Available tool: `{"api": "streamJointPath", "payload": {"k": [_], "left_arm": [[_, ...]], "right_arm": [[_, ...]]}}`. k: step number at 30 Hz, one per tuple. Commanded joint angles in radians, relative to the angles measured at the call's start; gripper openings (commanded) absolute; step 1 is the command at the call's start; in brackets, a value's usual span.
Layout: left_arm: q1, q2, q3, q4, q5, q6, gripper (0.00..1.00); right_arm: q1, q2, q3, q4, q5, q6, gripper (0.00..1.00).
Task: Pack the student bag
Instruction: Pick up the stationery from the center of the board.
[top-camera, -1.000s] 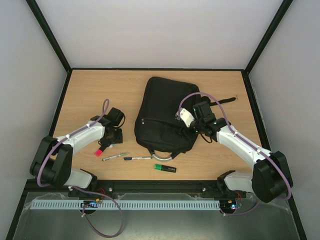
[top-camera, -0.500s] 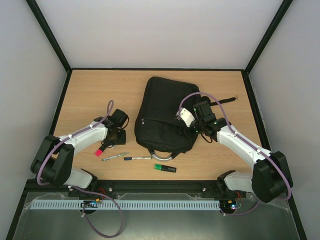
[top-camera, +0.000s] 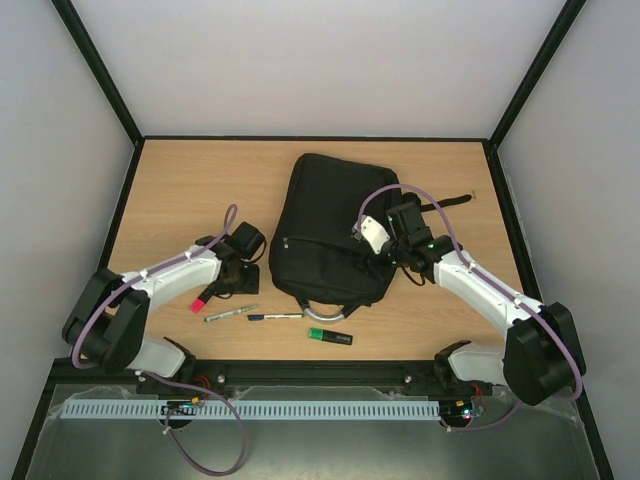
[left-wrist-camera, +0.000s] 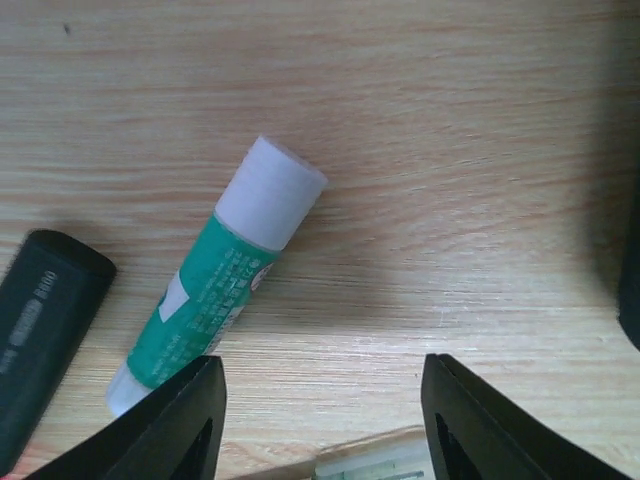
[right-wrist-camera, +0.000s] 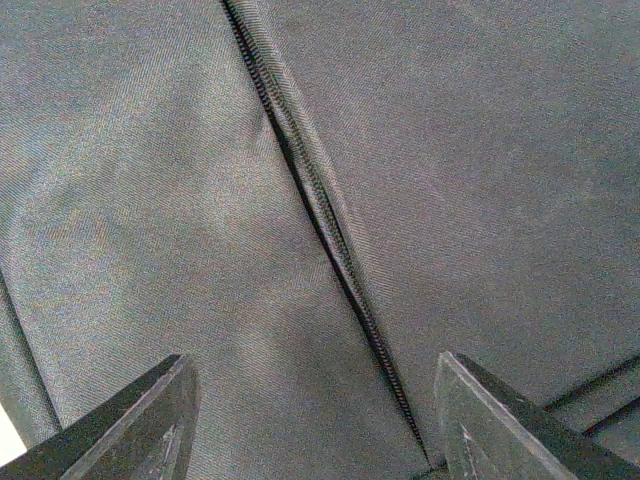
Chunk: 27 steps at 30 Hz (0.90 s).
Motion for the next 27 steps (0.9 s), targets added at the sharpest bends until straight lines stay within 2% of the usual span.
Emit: {"api": "streamJointPath", "payload": {"k": [1,3,6,10,27], "left_arm": [[-0.008,-0.071,0.063,-0.072,-0.075,0.010,0.59],[0.010,-0.065,0.076,-0.096,-0.121,-0.003,0.62],[0.055,-0.002,0.082,-0.083,-0.073,0.025,0.60],[0.062,0.073,0.094,-0.086,-0.032,0.048,0.56],[0.043,0.070,0.029,-0.031,0.009,0.046,0.53]], "right_arm": [[-0.005,-0.009,-0.007,-0.019,-0.013,-0.011,0.65],[-0.005,-0.007,-0.006,-0.019,-0.014,-0.011,0.65],[-0.004,-0.005,-0.006,-0.020,-0.017,-0.012,0.65],[-0.006,-0.005,-0.006,-0.023,-0.015,-0.014,0.65],[-0.009,0.006,-0.005,-0.029,-0.027,-0.018,0.65]]}}
